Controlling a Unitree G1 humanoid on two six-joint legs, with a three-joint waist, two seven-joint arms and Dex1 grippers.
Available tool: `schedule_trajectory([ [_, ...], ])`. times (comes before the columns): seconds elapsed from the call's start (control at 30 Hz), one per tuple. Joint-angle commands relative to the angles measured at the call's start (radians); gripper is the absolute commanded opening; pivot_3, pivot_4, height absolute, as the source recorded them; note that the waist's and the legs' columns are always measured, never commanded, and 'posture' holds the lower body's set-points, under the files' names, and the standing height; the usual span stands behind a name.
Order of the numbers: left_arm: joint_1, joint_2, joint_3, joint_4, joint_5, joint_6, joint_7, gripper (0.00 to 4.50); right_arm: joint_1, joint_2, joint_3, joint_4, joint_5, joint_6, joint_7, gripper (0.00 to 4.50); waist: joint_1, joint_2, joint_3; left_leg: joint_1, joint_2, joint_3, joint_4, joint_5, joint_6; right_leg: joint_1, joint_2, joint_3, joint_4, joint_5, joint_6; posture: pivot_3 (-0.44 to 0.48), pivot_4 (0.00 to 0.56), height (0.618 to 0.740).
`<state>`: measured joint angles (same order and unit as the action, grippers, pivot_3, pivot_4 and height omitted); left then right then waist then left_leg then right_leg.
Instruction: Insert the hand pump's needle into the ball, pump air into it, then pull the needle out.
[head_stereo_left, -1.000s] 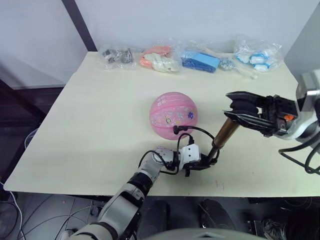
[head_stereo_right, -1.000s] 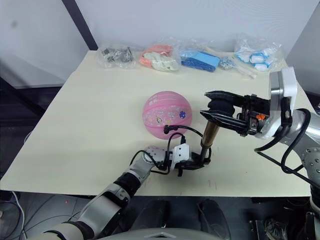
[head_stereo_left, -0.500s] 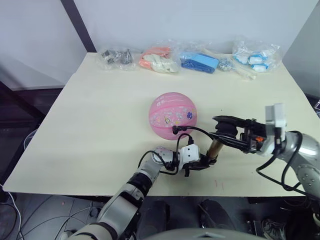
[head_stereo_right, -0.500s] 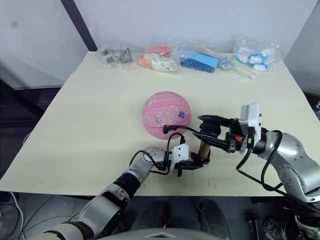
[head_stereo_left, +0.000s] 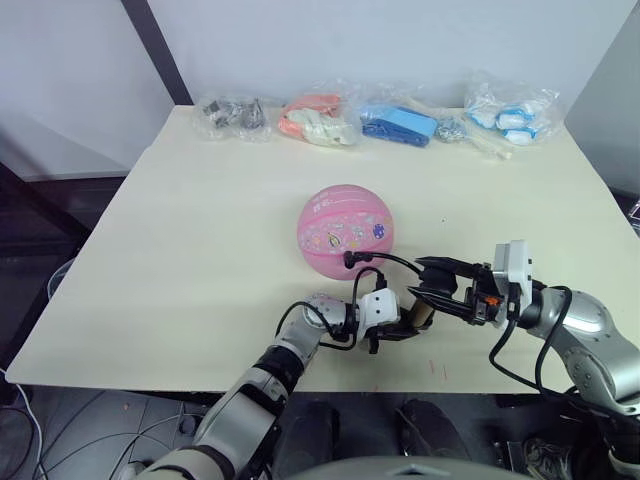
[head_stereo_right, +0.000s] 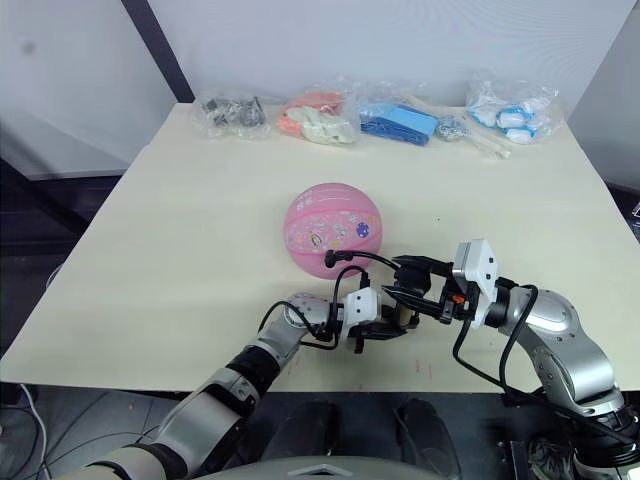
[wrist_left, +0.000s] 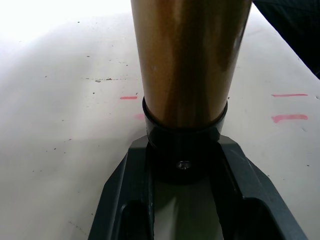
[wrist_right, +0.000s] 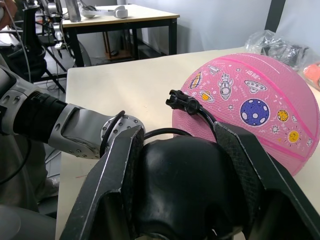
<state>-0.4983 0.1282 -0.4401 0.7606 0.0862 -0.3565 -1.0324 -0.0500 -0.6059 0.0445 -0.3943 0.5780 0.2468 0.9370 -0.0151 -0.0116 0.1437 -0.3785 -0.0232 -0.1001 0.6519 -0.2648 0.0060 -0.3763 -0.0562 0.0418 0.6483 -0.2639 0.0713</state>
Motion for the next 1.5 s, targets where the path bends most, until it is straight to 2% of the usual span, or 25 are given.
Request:
schedule_trajectory([
  [0.03,0.033,0.019,-0.023,0.038,0.034,0.027,-0.015,1.01,0.003,-0.034,-0.040,-0.037,0.053,0.082,-0.003,1.85,0.001,0.000,0.000,0.000,0.000,0.000,0.000,0.000,0.000,0.000,0.000,0.000,0.000,0.000,0.000,0.000,0.150,0.736],
  [0.17,0.036,0.016,-0.027,0.039,0.037,0.023,-0.014,1.01,-0.046,-0.094,-0.133,-0.113,0.175,0.176,-0.008,1.85,0.002,0.001,0.001,-0.001,0.000,0.000,0.000,0.000,0.000,0.000,0.000,0.000,0.000,0.000,0.000,0.000,0.150,0.736],
  [0.5,0.035,0.011,-0.029,0.045,0.037,0.018,-0.015,1.01,-0.219,-0.189,-0.324,-0.168,0.480,0.336,-0.048,1.85,0.002,0.001,0.003,-0.002,-0.001,0.000,0.000,0.000,0.000,-0.001,-0.002,0.000,-0.001,0.000,0.000,0.000,0.150,0.736],
  [0.7,0.030,0.010,-0.029,0.053,0.039,0.015,-0.015,1.01,-0.327,-0.232,-0.383,-0.146,0.610,0.402,-0.094,1.85,0.002,0.001,0.003,-0.003,-0.001,0.000,0.000,0.000,0.000,-0.001,-0.003,0.000,-0.001,0.000,0.000,0.000,0.150,0.736],
  [0.87,0.028,0.008,-0.029,0.057,0.040,0.013,-0.012,1.01,-0.374,-0.216,-0.393,-0.137,0.659,0.411,-0.134,1.85,0.002,0.001,0.004,-0.003,-0.001,0.000,0.000,0.000,0.000,-0.002,-0.005,0.000,-0.001,0.000,0.000,0.000,0.150,0.736],
  [0.93,0.027,0.007,-0.028,0.058,0.041,0.012,-0.011,1.01,-0.357,-0.204,-0.376,-0.143,0.635,0.406,-0.130,1.85,0.002,0.001,0.004,-0.004,-0.001,0.001,0.000,0.000,0.000,-0.002,-0.005,0.000,-0.001,0.000,0.000,0.000,0.150,0.736],
  [1.17,0.025,0.004,-0.027,0.062,0.042,0.011,-0.008,1.01,-0.189,-0.197,-0.224,-0.163,0.362,0.327,-0.043,1.85,0.002,0.001,0.003,-0.002,-0.003,0.001,0.000,0.000,0.000,0.000,-0.006,-0.001,-0.001,0.000,0.000,0.000,0.150,0.736],
  [1.5,0.024,0.008,-0.025,0.060,0.039,0.012,-0.009,1.01,-0.056,-0.106,-0.016,-0.077,0.099,0.162,-0.017,1.85,0.001,-0.002,0.000,0.000,-0.002,0.001,0.000,0.000,0.000,0.000,-0.004,-0.001,-0.001,0.000,0.001,0.000,0.150,0.736],
])
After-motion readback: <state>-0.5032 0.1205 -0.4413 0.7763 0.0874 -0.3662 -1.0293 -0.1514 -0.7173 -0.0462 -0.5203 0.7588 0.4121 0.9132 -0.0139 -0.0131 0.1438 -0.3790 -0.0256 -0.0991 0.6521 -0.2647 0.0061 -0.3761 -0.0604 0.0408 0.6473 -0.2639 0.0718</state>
